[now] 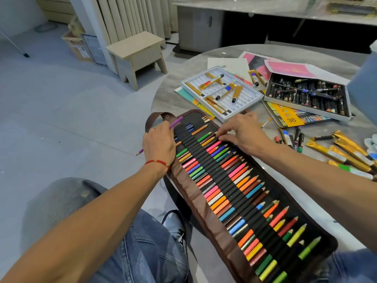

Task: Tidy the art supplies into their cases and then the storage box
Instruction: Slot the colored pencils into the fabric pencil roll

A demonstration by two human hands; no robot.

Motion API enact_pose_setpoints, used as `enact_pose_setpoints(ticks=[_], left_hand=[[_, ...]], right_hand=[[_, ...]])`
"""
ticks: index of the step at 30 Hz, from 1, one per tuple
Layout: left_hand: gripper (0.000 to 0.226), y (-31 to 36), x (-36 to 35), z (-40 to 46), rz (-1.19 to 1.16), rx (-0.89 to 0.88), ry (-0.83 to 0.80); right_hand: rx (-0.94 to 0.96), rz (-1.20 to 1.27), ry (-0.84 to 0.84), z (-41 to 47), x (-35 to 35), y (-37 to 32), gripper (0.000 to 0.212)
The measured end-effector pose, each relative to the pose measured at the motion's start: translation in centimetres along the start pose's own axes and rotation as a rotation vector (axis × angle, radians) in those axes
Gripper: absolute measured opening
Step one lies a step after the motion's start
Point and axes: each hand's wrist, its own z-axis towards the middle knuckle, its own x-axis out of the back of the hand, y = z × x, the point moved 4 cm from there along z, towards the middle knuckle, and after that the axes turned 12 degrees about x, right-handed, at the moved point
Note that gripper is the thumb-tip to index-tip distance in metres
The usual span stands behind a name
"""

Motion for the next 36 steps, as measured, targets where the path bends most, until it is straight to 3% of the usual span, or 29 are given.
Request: enact_pose_setpoints(ticks=[4,15,18,20,22,24,26,29,31,33,34,36], left_hand=[[0.026,-0.1,-0.1,0.0,0.004,-0.002,0.017],[0.028,-0.1,0.2,0.4,-0.037,-0.001,0.013],[0.031,1.3,2.8,0.0,-0.394,0.103,-0.021],[0.04,3.5,4.4,-0.5,-0.875,0.241,-0.227],[0.049,5.5,5.6,-1.1,-1.213,0.325,-0.411],[0.052,6.3,5.8,-1.5,-1.42,0.392,-0.561],[0.052,6.2,4.9,-2.0,-1.504,0.449,-0.68],[0.045,4.3,3.2,-1.4,-1.244,0.389,-0.567],[0.039,1.9,2.8,-0.3,-0.907,0.264,-0.304],[0.029,-0.2,2.2,0.1,-0.449,0.027,-0.046],[0.025,-0.8,1.2,-0.1,-0.308,-0.08,-0.013],[0.024,-1.6,-0.7,-1.0,-0.239,-0.17,-0.055]], right_hand=[[0.095,0.047,-0.044,0.1,0.0,-0.6,0.012],[-0.07,0.129,-0.043,0.3,1.5,-0.9,0.024],[-0.044,0.159,-0.037,0.2,2.7,-3.1,0.027],[-0.029,0.255,-0.081,0.0,2.7,-5.2,0.028],[-0.059,0.445,-0.089,0.2,2.6,-6.9,0.026],[-0.124,0.693,-0.048,0.5,2.4,-8.1,0.021],[-0.17,0.787,-0.004,0.6,2.3,-8.3,0.016],[-0.292,0.789,0.074,0.3,2.3,-6.3,0.013],[-0.359,0.664,0.137,-0.2,2.8,-3.7,0.012],[-0.329,0.404,0.093,-0.8,3.7,-1.2,0.012],[-0.298,0.286,0.037,-1.1,4.0,-0.2,0.012],[-0.256,0.168,-0.049,-1.5,4.4,1.1,0.012]])
